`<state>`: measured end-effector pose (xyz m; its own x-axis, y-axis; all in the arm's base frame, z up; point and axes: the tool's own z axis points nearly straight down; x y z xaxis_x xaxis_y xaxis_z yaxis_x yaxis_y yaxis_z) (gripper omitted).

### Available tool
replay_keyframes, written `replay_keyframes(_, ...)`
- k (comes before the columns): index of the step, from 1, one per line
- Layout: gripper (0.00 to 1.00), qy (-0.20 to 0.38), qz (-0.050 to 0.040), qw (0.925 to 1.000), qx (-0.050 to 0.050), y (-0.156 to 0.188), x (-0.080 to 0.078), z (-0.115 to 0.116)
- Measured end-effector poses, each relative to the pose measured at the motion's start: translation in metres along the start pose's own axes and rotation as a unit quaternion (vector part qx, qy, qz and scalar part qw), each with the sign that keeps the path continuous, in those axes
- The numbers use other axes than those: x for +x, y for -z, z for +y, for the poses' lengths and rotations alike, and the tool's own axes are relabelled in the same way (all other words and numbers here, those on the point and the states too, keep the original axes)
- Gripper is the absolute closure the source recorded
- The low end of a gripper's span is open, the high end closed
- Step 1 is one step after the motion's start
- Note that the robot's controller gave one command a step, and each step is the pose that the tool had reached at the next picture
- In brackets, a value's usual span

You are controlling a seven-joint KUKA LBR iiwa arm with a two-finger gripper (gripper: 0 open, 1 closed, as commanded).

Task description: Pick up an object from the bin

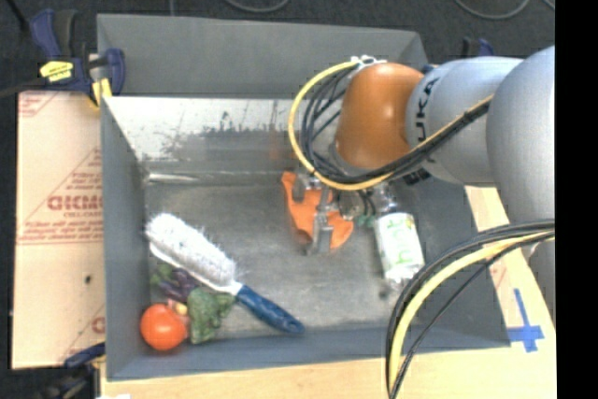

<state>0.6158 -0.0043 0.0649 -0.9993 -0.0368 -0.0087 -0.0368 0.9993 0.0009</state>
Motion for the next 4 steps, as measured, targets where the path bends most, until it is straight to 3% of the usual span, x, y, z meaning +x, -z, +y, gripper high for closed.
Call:
replay_keyframes(1,0.0,0.038,-0.0032,0.9993,0.001,0.005,-0.002,-0.018)
replay_keyframes(2,0.0,0.021,-0.0018,0.9998,0.0,0.005,-0.01,-0.032)
replay_keyframes(3,1.0,0.003,-0.0072,1.0,0.0,0.007,-0.026,-0.032)
replay_keyframes(4,1.0,0.003,-0.0072,1.0,0.0,0.007,-0.026,-0.032)
